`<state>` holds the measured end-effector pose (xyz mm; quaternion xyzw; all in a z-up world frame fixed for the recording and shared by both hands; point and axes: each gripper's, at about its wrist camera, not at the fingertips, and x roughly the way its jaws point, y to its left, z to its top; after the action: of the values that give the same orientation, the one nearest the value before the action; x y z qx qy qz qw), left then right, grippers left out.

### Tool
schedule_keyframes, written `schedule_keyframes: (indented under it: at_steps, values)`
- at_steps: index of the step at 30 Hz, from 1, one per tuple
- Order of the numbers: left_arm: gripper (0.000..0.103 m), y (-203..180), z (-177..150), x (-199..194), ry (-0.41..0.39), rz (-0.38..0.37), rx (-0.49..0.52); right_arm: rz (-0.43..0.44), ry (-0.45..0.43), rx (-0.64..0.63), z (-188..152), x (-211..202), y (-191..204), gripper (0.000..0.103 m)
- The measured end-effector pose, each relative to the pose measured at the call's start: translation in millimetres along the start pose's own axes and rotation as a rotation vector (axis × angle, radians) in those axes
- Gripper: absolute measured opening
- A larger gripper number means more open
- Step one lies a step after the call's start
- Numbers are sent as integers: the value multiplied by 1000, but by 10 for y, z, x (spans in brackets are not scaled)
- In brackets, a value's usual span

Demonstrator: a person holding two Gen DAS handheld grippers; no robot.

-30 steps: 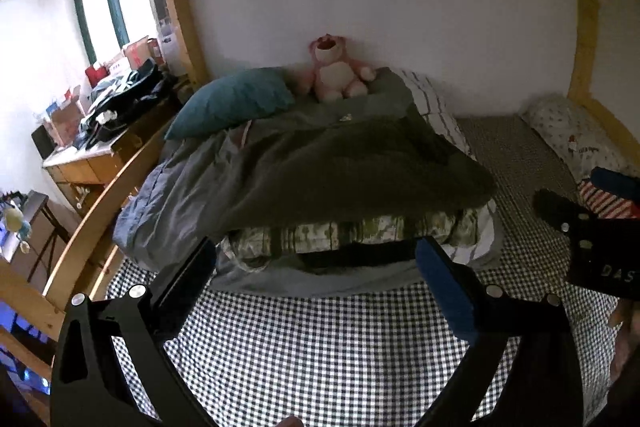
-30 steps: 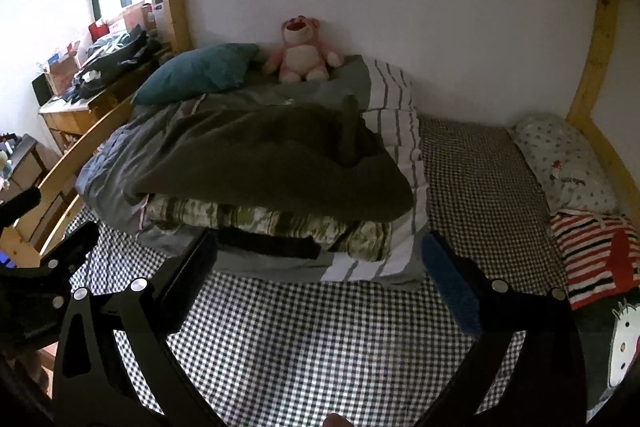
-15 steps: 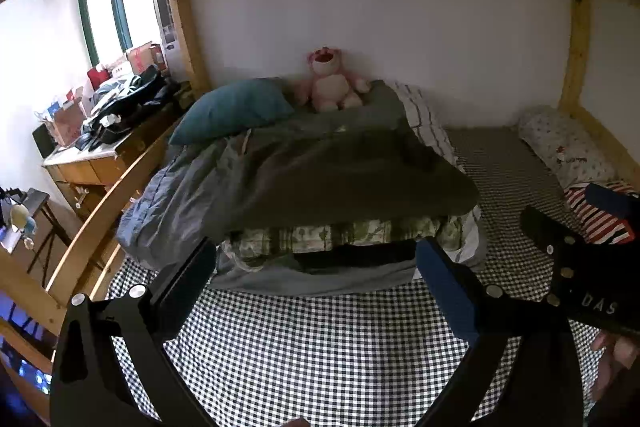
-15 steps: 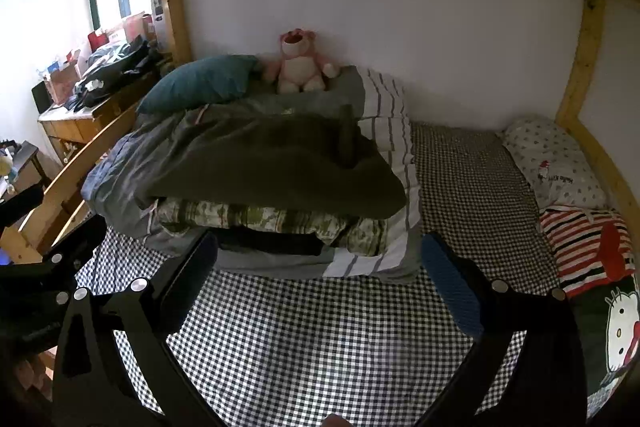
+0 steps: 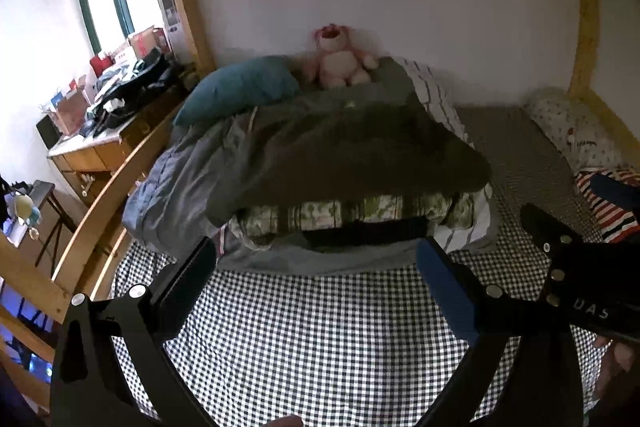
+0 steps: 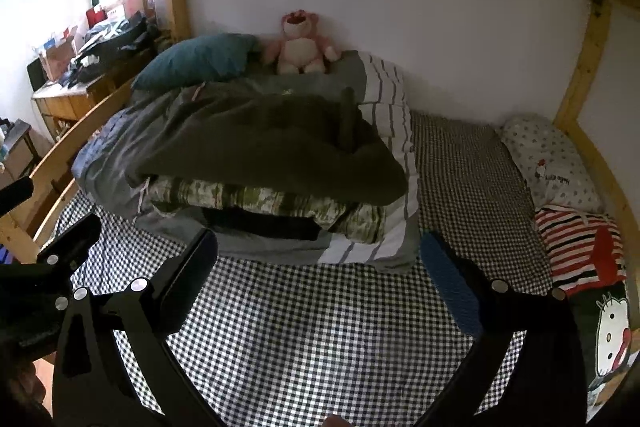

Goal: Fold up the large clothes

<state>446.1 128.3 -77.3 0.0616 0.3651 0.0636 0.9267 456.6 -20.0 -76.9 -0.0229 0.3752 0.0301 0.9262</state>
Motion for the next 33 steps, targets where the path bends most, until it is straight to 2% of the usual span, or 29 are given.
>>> schedule_keyframes:
  at_steps: [11, 33]
  values:
    - [98, 3, -180, 86, 59, -1, -12, 5, 38, 1, -161, 87, -52, 100]
    - [98, -31, -230, 124, 78, -1, -29, 13, 54, -19, -249, 127, -68, 100]
